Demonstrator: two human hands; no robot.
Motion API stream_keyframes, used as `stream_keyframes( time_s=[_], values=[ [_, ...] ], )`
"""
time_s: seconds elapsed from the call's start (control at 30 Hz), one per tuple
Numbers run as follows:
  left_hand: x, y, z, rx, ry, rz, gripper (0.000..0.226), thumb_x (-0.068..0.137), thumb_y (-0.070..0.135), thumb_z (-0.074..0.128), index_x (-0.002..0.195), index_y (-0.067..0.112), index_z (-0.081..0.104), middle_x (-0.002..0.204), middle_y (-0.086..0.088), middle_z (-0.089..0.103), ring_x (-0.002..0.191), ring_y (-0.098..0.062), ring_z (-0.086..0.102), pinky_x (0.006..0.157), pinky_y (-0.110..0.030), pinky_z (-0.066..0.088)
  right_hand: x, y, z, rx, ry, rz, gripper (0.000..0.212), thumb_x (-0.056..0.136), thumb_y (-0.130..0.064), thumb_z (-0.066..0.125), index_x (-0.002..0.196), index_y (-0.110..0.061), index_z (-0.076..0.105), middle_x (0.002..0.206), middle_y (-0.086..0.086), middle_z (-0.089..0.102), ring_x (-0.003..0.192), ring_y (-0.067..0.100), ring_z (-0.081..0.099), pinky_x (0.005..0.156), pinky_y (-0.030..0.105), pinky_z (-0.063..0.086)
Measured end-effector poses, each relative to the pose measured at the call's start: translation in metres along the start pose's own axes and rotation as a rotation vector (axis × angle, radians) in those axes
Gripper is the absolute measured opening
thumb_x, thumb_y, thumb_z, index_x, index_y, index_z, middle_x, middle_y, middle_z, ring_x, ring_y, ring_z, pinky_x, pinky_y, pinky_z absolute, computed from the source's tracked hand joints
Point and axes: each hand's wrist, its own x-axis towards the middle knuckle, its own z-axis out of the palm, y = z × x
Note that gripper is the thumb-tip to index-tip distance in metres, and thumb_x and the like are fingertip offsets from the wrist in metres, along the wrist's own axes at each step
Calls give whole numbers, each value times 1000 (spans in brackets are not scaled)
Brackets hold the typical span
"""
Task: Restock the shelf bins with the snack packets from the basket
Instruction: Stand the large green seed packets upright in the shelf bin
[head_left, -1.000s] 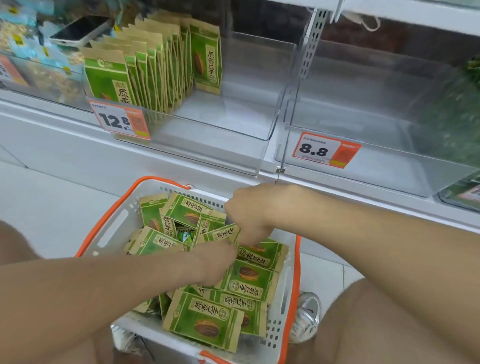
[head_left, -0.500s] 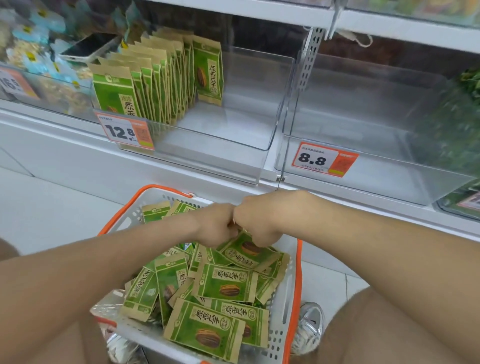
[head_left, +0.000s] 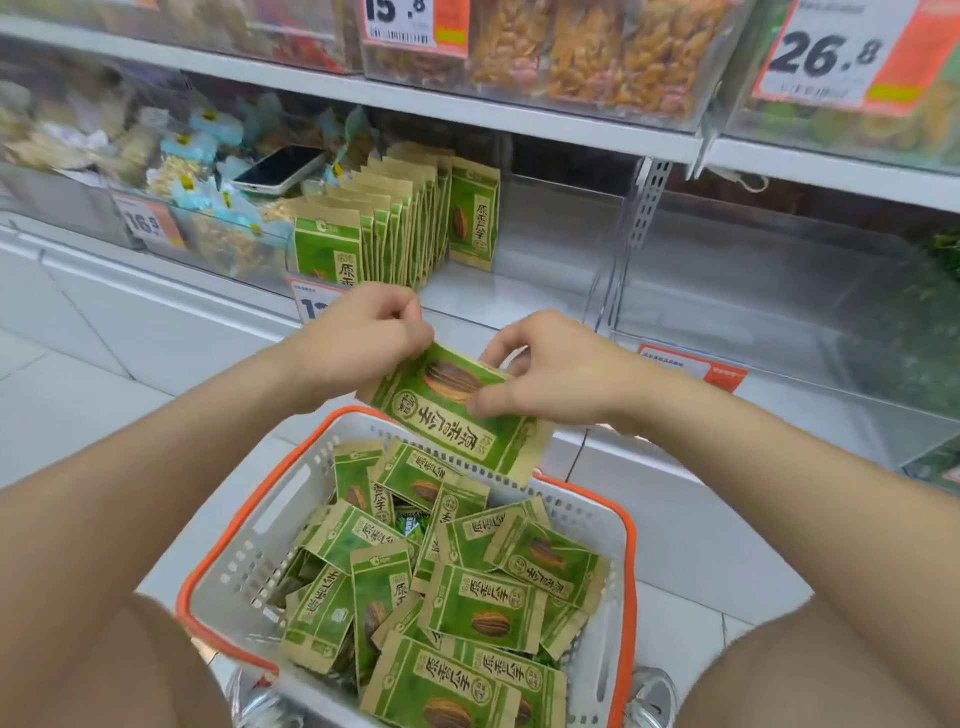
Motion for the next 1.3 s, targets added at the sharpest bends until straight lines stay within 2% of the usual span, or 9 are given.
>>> stream_keyframes(
  time_s=[0.17, 0.3, 0.37, 0.5, 0.67, 0.83, 1.0, 1.17, 1.3],
  values=[
    [-4, 5, -15, 155, -111, 129, 14, 75, 32, 65, 82, 19, 66, 65, -5, 63, 59, -22, 58, 58, -37, 46, 11, -4, -12, 101, 371, -154, 59, 61, -56, 93, 109, -36, 64, 97, -3, 75, 88, 16, 74, 82, 44, 62],
    [-6, 12, -4, -100, -232, 146, 21, 86, 24, 54, 100, 13, 65, 86, 5, 69, 79, -12, 66, 68, -33, 54, 11, -13, -12, 326, 582, -300, 55, 77, -29, 92, 123, -26, 62, 88, -2, 77, 75, 8, 75, 66, 28, 60],
    [0, 15, 0, -246, -177, 85, 25, 92, 22, 49, 109, 12, 65, 93, -5, 67, 82, -18, 68, 63, -39, 58, 16, -16, -14, 454, 687, -278, 55, 82, -30, 89, 127, -23, 59, 88, 0, 78, 79, 10, 75, 72, 30, 61],
    [14, 22, 2, -471, 35, -36, 37, 98, 22, 46, 125, 1, 60, 110, -27, 65, 81, -35, 72, 53, -43, 59, 27, -20, -15, 710, 533, -88, 49, 87, -34, 85, 124, -11, 62, 91, 6, 80, 88, 23, 78, 87, 48, 63],
    [20, 38, 1, -294, 194, -116, 28, 105, 23, 41, 93, 12, 64, 86, -3, 66, 81, -22, 60, 72, -35, 43, 36, -25, -10, 806, 452, -16, 27, 94, -25, 77, 103, 1, 76, 86, 12, 80, 71, 24, 76, 71, 34, 65],
    [37, 35, -7, 259, 532, 105, 29, 101, 43, 49, 100, 17, 63, 96, -1, 67, 91, -27, 60, 77, -42, 49, 71, -30, -14, 854, 604, 61, 20, 93, -23, 79, 87, -4, 76, 80, 10, 79, 59, 16, 68, 59, 27, 58],
    [58, 20, -26, 769, 690, 299, 26, 87, 32, 58, 106, 15, 58, 111, -10, 49, 104, -35, 46, 85, -48, 41, 133, -19, -24, 639, 839, 138, 31, 83, -35, 84, 71, -11, 69, 80, 6, 77, 79, 26, 75, 75, 44, 64],
    [77, 5, -36, 903, 561, 94, 53, 79, 47, 70, 120, 19, 51, 133, -10, 46, 130, -41, 39, 106, -60, 36, 175, -8, -37, 146, 810, 188, 28, 92, -35, 78, 101, -13, 63, 106, 6, 64, 95, 25, 56, 78, 32, 44],
    [90, -5, -43, 914, 520, 45, 59, 80, 54, 70, 123, 21, 47, 132, -9, 49, 124, -43, 47, 104, -64, 39, 207, -3, -36, -24, 759, 255, 31, 94, -24, 75, 115, -7, 61, 121, 15, 64, 113, 35, 63, 80, 34, 46]
  ],
)
